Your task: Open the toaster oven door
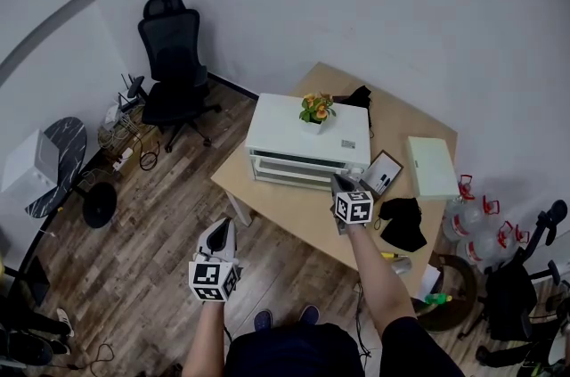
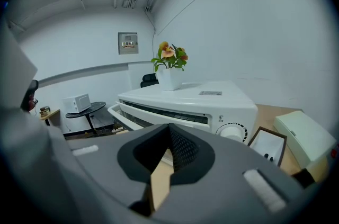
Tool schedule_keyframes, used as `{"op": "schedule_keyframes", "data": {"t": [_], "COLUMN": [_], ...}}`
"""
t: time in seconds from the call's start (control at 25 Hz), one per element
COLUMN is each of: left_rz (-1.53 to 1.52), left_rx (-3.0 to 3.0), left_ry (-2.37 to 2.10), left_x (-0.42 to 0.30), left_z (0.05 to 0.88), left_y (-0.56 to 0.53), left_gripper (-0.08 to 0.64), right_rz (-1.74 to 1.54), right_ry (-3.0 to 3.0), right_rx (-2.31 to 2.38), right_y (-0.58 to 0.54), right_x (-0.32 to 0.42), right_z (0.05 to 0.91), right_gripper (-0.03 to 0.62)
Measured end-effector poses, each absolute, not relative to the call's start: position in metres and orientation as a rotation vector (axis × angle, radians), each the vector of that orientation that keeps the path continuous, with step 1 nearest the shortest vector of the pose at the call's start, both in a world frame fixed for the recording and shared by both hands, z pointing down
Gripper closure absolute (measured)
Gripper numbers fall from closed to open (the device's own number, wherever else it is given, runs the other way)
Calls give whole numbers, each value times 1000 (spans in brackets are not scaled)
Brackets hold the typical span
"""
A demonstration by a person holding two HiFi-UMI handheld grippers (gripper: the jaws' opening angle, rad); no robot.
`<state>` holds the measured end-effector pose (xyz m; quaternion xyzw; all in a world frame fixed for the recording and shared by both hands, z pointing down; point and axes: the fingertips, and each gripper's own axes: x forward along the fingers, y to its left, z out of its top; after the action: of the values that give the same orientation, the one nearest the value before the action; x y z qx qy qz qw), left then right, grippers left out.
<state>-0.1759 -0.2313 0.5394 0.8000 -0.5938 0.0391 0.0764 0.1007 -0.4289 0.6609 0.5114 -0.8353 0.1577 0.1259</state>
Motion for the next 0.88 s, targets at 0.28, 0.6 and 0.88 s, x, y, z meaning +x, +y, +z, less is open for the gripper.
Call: {"op": "schedule_keyframes", "data": {"t": [0.28,0.6,0.88], "left_rz": [113,112,112], "left_rx": [2407,2412,2425], "left_ry": [-1770,-1757,-1752], "left_x": [-175,-171,-167], "left_z": [540,541,538], "left_y": [-231,-231,-229], "left_gripper": [565,565,565], "right_rz": [443,442,419], "right_ry": [-2430,-2431,-2434], "right_rx": [1488,1477,1460], "right_y": [-421,-409,-401], "right_x": [99,98,97], "right_z": [664,668,671], "right_gripper": [581,581,581]}}
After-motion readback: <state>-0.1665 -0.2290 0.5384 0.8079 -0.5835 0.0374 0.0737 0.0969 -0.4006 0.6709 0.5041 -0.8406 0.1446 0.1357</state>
